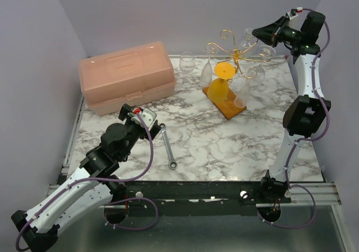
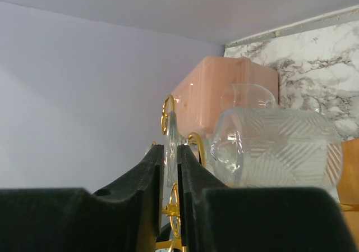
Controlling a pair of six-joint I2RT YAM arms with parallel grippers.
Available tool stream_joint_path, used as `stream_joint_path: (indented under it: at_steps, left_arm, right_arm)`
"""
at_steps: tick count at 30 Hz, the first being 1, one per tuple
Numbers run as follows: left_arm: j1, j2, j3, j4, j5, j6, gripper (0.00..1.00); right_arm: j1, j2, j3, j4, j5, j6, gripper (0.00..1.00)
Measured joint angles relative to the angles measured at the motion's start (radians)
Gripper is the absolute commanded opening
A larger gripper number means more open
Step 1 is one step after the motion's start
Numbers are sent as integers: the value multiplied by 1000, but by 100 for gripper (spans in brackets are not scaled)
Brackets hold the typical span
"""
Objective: Place the wine glass upside down on the wine glass rack
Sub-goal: Turn the wine glass upside down at the wine rack.
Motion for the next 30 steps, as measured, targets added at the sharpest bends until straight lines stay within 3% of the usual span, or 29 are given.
stream_joint_path:
  at_steps: [9, 14, 30]
  left_arm:
    - [0, -1, 0, 0, 3, 0, 98]
    - [0, -2, 0, 0, 3, 0, 99]
    - [0, -12, 0, 0, 10, 0, 99]
  right_arm:
    - [0, 0, 0, 18, -1, 0, 35]
    - [0, 0, 14, 16, 0, -15, 46]
    - [1, 0, 100, -134, 46, -201, 54]
